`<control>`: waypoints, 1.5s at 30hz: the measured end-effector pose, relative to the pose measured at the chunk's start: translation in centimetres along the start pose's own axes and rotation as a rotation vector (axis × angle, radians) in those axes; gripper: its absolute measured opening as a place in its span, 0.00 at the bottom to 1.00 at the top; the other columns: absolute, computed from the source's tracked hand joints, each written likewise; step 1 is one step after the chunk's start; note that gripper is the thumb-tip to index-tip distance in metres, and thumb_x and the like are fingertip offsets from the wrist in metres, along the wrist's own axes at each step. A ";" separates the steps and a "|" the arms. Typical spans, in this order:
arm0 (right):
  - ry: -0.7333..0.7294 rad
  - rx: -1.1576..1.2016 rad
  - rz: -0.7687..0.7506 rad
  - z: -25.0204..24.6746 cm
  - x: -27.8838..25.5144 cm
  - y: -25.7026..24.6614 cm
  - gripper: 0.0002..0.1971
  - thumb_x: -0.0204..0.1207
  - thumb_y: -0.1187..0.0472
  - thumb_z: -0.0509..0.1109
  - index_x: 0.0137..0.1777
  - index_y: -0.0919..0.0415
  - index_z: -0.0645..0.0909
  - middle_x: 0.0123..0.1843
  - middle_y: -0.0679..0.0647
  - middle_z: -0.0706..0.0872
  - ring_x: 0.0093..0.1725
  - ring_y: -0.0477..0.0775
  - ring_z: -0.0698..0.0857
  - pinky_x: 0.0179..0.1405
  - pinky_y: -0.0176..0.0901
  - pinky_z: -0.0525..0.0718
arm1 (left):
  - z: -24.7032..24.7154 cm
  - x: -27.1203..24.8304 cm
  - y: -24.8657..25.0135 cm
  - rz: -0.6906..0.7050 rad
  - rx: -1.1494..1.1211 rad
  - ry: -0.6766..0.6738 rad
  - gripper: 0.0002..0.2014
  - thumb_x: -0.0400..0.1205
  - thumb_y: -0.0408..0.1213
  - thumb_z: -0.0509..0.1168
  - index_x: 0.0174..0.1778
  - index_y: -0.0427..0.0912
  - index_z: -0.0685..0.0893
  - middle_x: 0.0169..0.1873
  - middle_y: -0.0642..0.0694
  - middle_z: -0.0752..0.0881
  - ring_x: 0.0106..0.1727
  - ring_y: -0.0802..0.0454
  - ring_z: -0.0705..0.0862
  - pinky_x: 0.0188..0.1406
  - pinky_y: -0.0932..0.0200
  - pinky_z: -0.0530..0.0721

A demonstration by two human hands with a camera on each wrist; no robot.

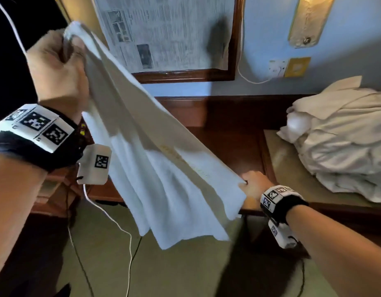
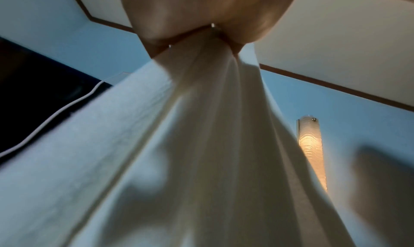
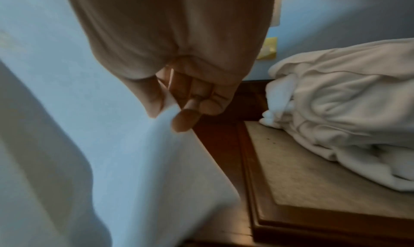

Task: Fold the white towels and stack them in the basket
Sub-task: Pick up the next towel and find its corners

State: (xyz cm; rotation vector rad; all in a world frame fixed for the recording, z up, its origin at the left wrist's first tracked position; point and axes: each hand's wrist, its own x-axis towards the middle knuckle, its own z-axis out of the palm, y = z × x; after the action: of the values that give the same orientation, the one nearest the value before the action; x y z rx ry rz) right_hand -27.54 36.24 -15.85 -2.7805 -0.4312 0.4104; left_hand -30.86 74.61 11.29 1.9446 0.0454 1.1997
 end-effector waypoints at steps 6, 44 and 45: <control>-0.084 -0.250 0.228 0.2 -1.3 5.1 0.09 0.79 0.61 0.62 0.54 0.55 0.82 0.62 0.58 0.86 0.62 0.62 0.84 0.57 0.46 0.78 | -0.3 0.9 -4.1 -0.048 0.096 0.081 0.14 0.88 0.59 0.55 0.38 0.65 0.78 0.26 0.80 0.75 0.30 0.73 0.73 0.34 0.68 0.70; -0.050 0.352 0.323 3.2 -3.2 2.0 0.07 0.80 0.56 0.72 0.39 0.51 0.86 0.34 0.53 0.89 0.33 0.56 0.89 0.32 0.43 0.84 | 4.8 -2.6 2.2 0.097 -0.063 -0.500 0.17 0.85 0.41 0.64 0.38 0.30 0.82 0.27 0.44 0.79 0.30 0.50 0.76 0.22 0.50 0.72; -0.036 0.363 0.372 3.8 -3.5 2.5 0.08 0.80 0.57 0.72 0.39 0.50 0.85 0.35 0.54 0.89 0.37 0.56 0.90 0.35 0.43 0.84 | 4.7 -2.5 2.0 0.100 -0.076 -0.504 0.16 0.86 0.41 0.64 0.38 0.31 0.83 0.28 0.46 0.80 0.30 0.51 0.77 0.22 0.54 0.71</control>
State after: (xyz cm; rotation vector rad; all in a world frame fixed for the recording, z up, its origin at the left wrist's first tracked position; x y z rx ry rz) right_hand -31.30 33.71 -19.41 -2.4906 0.1494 0.5585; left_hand -29.41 69.29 9.93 2.1448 -0.3580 0.7300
